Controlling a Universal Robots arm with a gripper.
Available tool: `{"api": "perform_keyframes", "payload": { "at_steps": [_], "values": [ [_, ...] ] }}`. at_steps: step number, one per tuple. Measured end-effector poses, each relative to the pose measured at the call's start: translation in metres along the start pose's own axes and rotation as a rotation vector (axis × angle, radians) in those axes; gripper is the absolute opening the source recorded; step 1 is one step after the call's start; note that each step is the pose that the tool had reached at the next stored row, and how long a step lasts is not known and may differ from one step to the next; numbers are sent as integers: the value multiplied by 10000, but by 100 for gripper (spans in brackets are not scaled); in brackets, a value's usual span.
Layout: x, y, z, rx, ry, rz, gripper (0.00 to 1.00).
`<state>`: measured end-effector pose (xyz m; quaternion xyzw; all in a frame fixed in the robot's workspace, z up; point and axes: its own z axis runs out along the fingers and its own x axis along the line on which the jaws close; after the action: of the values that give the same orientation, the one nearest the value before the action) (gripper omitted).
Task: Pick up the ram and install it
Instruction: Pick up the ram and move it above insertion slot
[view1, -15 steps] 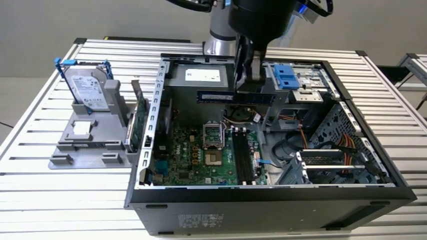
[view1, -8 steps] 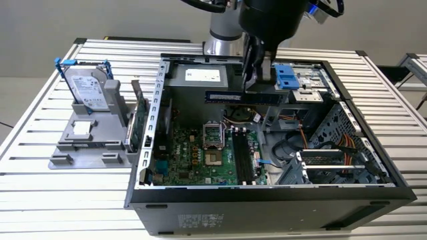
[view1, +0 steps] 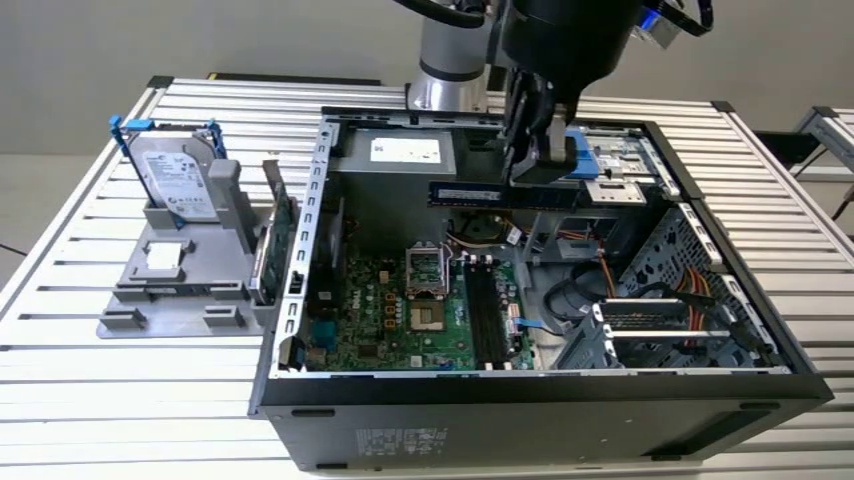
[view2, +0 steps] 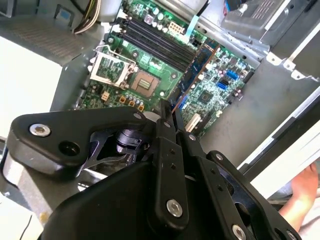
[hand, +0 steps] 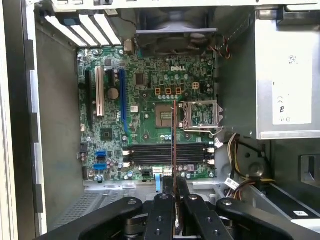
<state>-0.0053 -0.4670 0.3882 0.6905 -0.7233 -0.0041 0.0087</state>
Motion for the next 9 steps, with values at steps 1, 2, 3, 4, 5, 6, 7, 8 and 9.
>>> {"api": "perform_keyframes", "payload": {
  "at_steps": [1, 2, 3, 4, 5, 6, 7, 8, 9],
  "values": [
    [-1, -18, 0, 0, 0, 1, 0],
    [-2, -32, 0, 0, 0, 5, 0],
    [-2, -45, -1, 0, -1, 10, 0],
    [-3, -55, -1, 0, -1, 21, 0],
    [-3, -66, -1, 0, -2, 33, 0],
    [-4, -78, -1, 0, -2, 46, 0],
    [-5, -90, -1, 0, -2, 57, 0],
    [-5, -102, -1, 0, -2, 68, 0],
    [-6, -114, -2, -1, -1, 79, 0]
  ]
}}
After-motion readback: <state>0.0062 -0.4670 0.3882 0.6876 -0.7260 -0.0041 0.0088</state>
